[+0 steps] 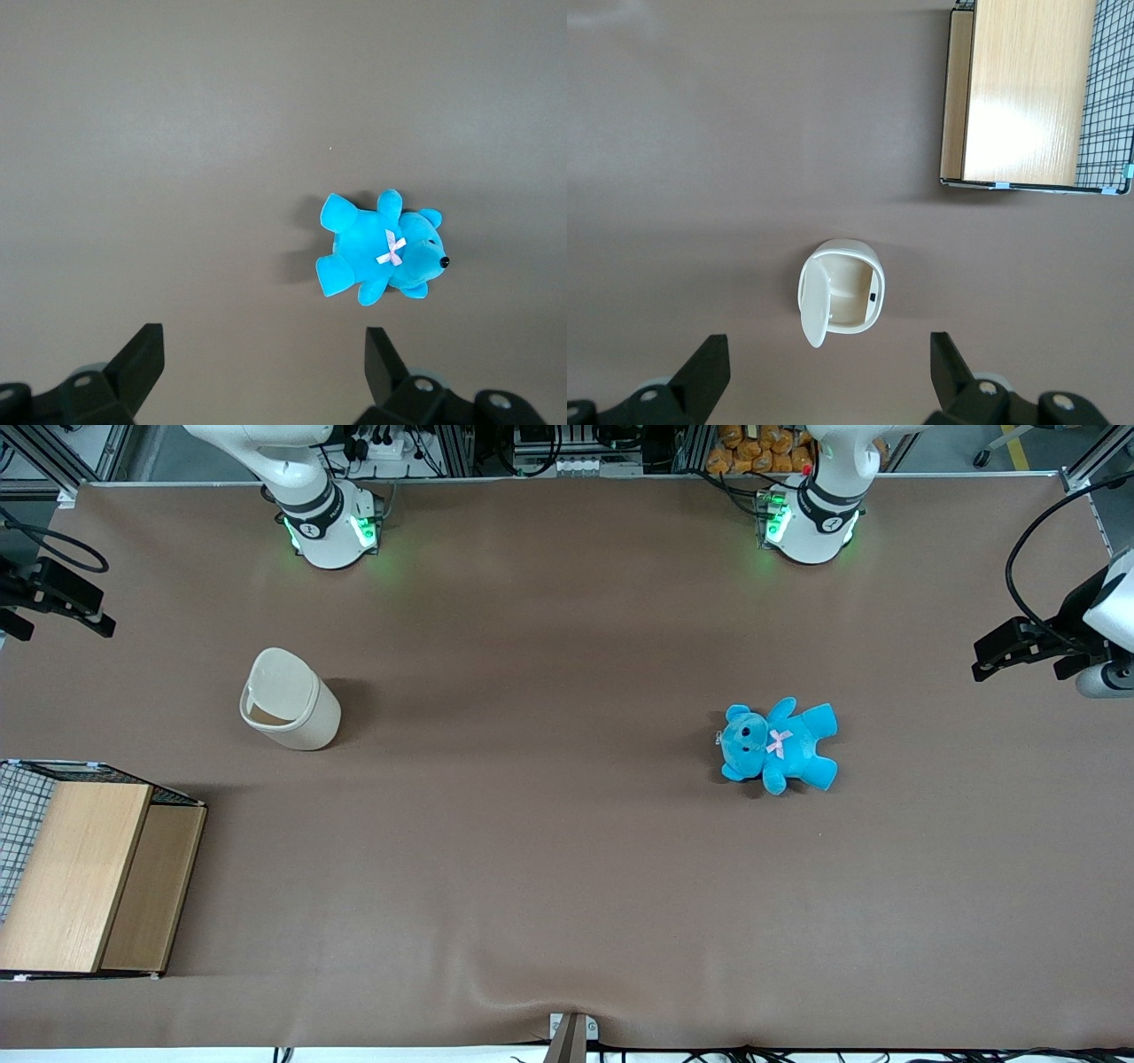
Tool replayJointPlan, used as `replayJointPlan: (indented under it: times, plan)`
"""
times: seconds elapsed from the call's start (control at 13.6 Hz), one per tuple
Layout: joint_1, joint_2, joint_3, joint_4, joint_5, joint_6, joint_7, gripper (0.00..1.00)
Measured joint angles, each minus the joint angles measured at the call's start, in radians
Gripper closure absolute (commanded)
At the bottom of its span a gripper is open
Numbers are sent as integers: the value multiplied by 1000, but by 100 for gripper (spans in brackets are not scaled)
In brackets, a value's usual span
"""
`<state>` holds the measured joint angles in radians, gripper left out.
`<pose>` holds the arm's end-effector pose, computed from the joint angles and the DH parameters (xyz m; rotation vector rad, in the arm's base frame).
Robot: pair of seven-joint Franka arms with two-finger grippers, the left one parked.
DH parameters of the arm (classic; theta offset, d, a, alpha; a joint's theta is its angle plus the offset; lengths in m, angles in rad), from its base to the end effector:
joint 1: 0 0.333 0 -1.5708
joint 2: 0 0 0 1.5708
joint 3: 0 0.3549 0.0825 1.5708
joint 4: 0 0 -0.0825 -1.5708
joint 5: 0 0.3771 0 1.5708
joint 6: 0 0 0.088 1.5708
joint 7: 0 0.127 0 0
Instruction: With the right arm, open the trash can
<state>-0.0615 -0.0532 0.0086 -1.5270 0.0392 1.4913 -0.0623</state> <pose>0.5206 -0.0222 0.6851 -3.1039 -0.0199 -0.0306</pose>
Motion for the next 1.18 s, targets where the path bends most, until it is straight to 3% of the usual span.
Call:
replayJointPlan:
  times: [1.18]
  plan:
    - [0,11,-22,1,-9,15,0,0]
